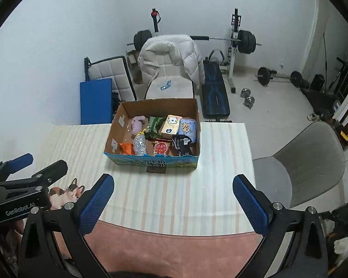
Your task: Organize soft objects
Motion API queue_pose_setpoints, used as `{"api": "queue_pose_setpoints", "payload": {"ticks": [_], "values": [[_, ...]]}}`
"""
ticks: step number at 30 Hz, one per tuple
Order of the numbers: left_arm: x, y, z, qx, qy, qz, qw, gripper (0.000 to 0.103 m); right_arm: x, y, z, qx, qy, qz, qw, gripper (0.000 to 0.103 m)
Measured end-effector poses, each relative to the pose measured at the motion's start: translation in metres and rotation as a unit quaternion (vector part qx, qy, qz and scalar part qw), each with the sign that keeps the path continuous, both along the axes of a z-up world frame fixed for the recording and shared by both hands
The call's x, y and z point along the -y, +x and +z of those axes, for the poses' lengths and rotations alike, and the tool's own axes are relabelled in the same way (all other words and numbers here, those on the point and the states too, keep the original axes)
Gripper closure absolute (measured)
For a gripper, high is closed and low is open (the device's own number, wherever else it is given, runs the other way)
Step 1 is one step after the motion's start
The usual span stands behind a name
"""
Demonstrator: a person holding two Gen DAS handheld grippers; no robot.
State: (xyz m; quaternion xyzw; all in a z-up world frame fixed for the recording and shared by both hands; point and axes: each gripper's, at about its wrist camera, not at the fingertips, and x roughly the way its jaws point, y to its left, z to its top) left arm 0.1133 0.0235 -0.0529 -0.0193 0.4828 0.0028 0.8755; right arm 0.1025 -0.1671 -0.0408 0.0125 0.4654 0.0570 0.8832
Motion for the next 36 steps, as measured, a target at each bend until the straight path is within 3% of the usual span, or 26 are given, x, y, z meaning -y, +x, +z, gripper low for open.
{"api": "queue_pose_setpoints", "payload": {"ticks": [12,36], "values": [[-0.005,-0.021,0.019,0.035,0.008,0.013,0.9993,0.001,0.0,-0.023,0.031,0.04,-0.018,-0.009,0.999,0.0],[-0.012,-0.02,0.027,0.058,0.017,0.026,0.9979,0.001,-0.007,-0.02,0.047,0.069,-0.025,-0.02,0.997,0.0]]}}
